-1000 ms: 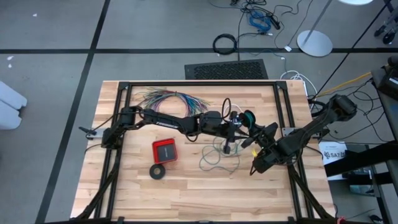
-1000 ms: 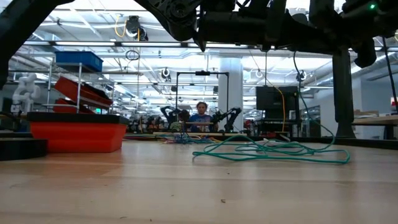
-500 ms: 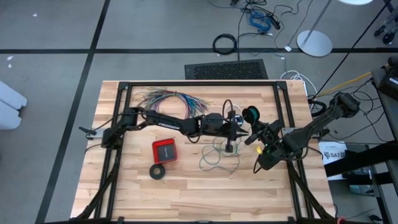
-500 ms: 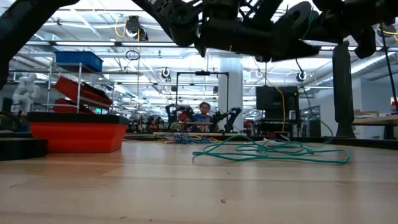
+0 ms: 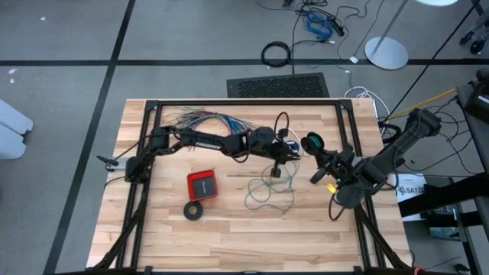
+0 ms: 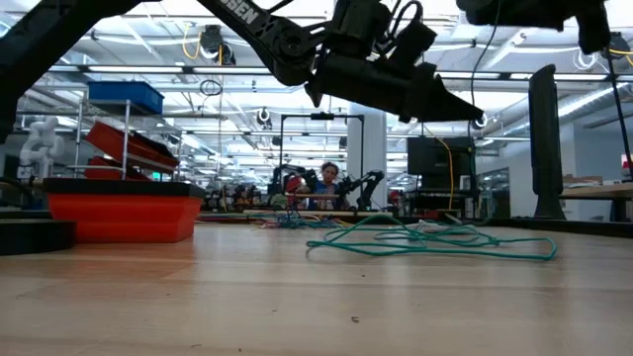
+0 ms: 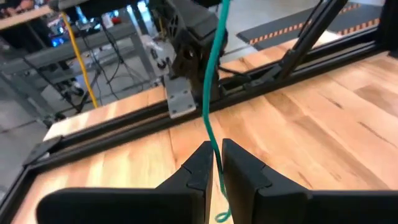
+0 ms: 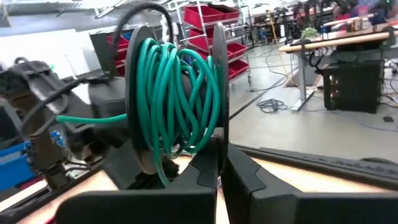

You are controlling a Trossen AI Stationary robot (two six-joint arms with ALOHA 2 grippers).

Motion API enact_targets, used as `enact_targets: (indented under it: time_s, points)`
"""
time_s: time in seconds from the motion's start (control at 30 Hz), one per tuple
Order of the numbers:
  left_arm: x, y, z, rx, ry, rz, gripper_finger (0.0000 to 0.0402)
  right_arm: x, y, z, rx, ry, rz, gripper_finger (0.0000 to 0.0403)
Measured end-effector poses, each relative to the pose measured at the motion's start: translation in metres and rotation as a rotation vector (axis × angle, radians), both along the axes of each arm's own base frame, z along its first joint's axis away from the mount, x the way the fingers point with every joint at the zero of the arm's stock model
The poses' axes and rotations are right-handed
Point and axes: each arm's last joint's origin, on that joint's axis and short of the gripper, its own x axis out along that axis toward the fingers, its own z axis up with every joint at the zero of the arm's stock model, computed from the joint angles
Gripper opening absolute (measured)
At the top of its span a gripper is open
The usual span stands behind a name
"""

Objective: Coil cords
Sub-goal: Coil the green wire onto the spool

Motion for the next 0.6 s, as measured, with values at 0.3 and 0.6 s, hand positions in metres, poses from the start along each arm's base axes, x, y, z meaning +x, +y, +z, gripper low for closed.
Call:
enact_targets:
  time_s: [0.3, 0.6]
  points:
    - [0.001, 0.01, -0.005, -0.037, -0.019, -0.053, 0.0041, -0.003, 0.005, 0.018, -0.059, 0.04, 0.01, 0.0]
    - [0.011, 0.014, -0.039, -0.168, -0.047, -0.083, 0.0041, -0.003, 0.005, 0.019, -0.064, 0.046, 0.011, 0.0]
